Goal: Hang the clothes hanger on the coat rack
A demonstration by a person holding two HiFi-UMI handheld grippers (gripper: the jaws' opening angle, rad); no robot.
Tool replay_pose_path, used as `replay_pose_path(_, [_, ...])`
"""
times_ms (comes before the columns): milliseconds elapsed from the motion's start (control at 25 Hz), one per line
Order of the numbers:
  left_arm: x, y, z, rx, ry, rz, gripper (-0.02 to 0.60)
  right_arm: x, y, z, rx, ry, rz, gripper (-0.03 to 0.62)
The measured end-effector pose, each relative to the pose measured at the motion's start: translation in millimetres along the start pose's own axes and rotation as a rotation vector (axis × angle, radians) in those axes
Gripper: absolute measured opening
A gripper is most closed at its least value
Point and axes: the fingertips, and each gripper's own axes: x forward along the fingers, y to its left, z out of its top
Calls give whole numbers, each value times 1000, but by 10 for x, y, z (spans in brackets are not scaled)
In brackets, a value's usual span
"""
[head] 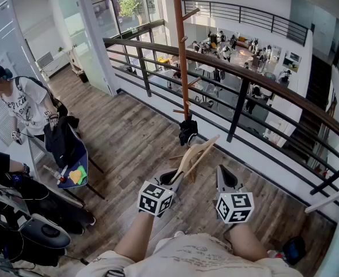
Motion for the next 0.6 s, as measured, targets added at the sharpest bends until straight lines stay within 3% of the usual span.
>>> replay_pose_path(600, [-4, -15, -30, -14, -14, -21, 57, -51, 38, -56, 12, -11, 0, 2])
